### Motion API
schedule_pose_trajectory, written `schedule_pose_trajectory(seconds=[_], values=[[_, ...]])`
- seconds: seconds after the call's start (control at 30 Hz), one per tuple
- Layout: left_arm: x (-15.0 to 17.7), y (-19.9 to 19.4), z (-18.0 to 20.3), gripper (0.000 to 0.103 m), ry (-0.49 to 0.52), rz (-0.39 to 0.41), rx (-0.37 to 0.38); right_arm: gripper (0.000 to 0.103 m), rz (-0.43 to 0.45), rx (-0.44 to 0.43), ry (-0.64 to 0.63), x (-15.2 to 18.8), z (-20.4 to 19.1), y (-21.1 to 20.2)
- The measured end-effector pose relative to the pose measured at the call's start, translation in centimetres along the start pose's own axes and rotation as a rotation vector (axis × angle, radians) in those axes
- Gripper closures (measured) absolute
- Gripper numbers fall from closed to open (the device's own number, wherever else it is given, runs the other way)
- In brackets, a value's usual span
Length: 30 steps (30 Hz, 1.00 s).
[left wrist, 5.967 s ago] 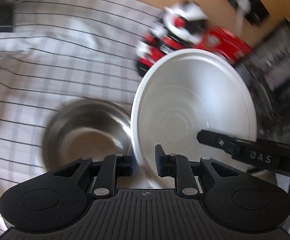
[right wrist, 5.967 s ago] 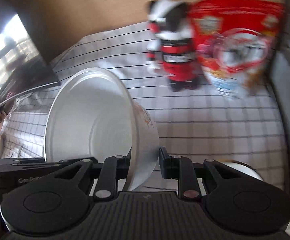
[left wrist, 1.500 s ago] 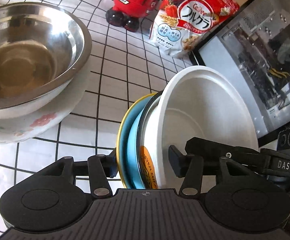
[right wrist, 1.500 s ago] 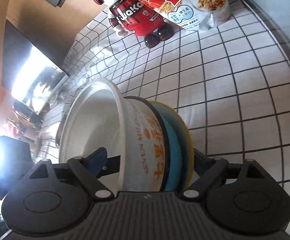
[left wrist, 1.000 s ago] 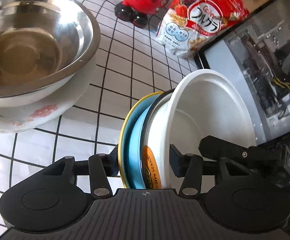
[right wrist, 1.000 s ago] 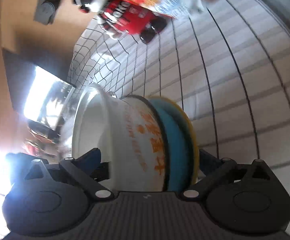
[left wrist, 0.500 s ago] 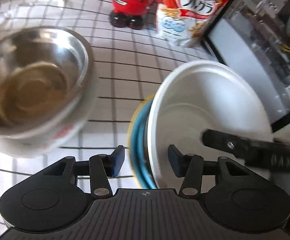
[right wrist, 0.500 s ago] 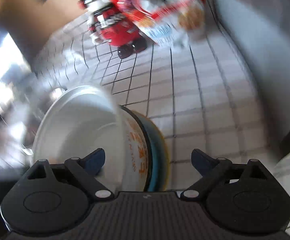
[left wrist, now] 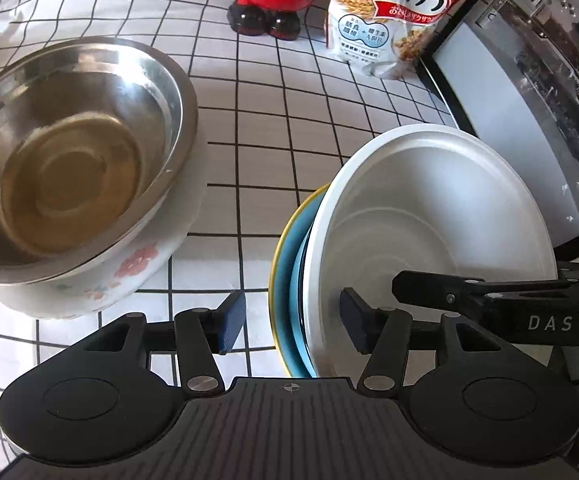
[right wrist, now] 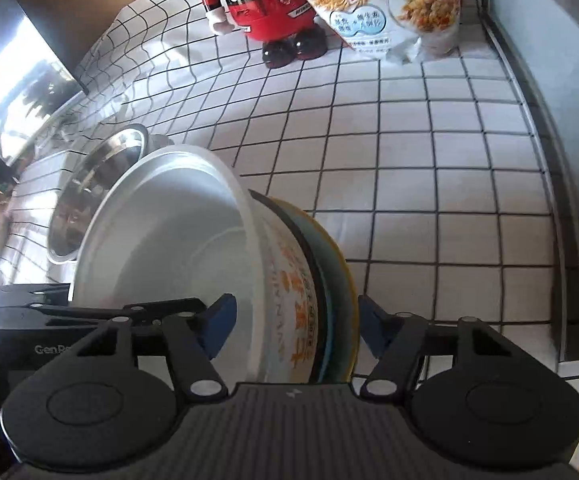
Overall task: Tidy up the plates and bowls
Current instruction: 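Grip the rim of the nested bowl stack with both tools and lift it, then carry the nested bowl stack toward the steel bowl with both tools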
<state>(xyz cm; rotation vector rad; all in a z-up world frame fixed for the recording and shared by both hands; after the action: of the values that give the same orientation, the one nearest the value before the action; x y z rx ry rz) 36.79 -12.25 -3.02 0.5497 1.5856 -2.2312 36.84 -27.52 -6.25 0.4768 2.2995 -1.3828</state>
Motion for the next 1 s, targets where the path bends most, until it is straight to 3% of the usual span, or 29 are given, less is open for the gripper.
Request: schedule_pose_trajectory(seconds=[0.13, 0.23, 0.3, 0.33, 0.43, 0.47, 0.53, 0.77, 1.0], values=[[0.2, 0.3, -0.4, 0.039, -0.039, -0.039, 0.023, 0.037, -0.002, -0.035, 0.055, 0.0, 0.3, 0.2], [1.6, 1.0, 0.0, 0.041, -0.082, -0.168, 0.134, 0.036, 0.018, -0.022, 0.074, 0.2, 0.1, 0.0], [2.3, 0.8, 0.6, 0.043, -0.088, -0.162, 0.162, 0.034, 0.03, -0.015, 0.037, 0.6, -0.5, -0.3], [2.3, 0.4, 0.8, 0.048, -0.061, -0.141, 0.153, 0.034, 0.035, -0.012, 0.012, 0.7, -0.9, -0.5], [2.0, -0.6, 0.5, 0.051, -0.007, -0.088, 0.079, 0.034, -0.003, -0.051, 0.024, 1.4, -1.2, -0.6], [1.8, -1.0, 0.2, 0.06, 0.005, -0.065, 0.057, 0.035, -0.016, -0.063, 0.029, 1.7, -1.1, -0.5], [1.1, -1.9, -0.6, 0.066, 0.031, -0.009, 0.007, 0.039, -0.018, -0.055, 0.016, 1.9, -1.0, -0.5], [0.5, -1.2, -1.0, 0.057, 0.05, 0.008, -0.052, 0.037, 0.072, 0.05, -0.14, -0.5, -2.1, -1.2], [0.1, -0.9, -1.9, 0.048, -0.021, 0.004, -0.056, 0.025, -0.028, 0.038, -0.165, -0.9, -2.1, 0.4]])
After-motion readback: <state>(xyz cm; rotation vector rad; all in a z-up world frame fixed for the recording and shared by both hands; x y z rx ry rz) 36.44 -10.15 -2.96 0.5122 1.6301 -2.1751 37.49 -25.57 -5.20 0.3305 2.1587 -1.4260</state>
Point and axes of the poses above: each gripper's, at about its wrist camera, not at the fingertips, and y roughly the way its jaws point, z to its right, x to its underside, the point moved 7 cm from there along y, roughly the way its jaws point, and after that the axes turned 9 degrees about z, right-handed, at the moved point
